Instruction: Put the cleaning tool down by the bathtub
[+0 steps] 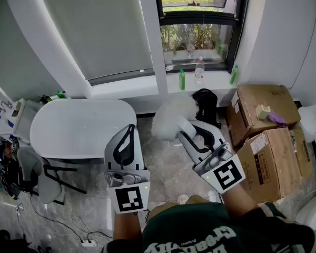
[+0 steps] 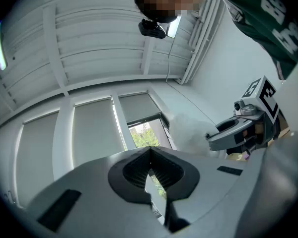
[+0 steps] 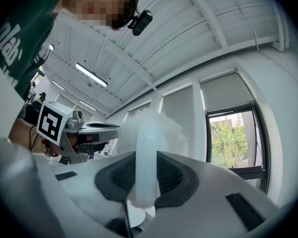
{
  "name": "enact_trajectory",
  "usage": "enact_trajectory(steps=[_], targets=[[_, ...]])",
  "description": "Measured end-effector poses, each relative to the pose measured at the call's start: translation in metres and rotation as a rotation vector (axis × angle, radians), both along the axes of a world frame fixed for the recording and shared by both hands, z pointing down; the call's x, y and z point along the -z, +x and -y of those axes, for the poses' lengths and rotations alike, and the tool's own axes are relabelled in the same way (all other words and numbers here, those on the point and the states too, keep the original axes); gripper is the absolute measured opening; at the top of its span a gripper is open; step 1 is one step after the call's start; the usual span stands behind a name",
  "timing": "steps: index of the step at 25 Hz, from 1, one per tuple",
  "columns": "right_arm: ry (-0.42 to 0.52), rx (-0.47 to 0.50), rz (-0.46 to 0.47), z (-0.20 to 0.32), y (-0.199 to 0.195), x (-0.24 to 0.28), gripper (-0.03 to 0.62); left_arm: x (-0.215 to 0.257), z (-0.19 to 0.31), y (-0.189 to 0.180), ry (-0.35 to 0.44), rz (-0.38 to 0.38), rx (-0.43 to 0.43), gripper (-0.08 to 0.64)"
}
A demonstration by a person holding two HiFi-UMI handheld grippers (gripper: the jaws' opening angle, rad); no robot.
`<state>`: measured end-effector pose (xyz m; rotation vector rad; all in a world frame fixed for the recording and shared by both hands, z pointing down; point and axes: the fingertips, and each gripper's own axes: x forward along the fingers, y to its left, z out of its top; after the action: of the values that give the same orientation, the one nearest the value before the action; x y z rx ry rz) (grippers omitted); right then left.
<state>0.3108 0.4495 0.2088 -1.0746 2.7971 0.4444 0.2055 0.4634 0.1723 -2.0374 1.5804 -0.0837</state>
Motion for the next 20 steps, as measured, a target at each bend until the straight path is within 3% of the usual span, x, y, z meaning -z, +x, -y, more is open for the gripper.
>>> enact_trajectory(steps=[20], targets=[[-0.013,0.007,0.025,0.001,0.012,0.0,0.092,-0.006,0.007,0.013,-0.033,-0.001,-0.013,0.006]])
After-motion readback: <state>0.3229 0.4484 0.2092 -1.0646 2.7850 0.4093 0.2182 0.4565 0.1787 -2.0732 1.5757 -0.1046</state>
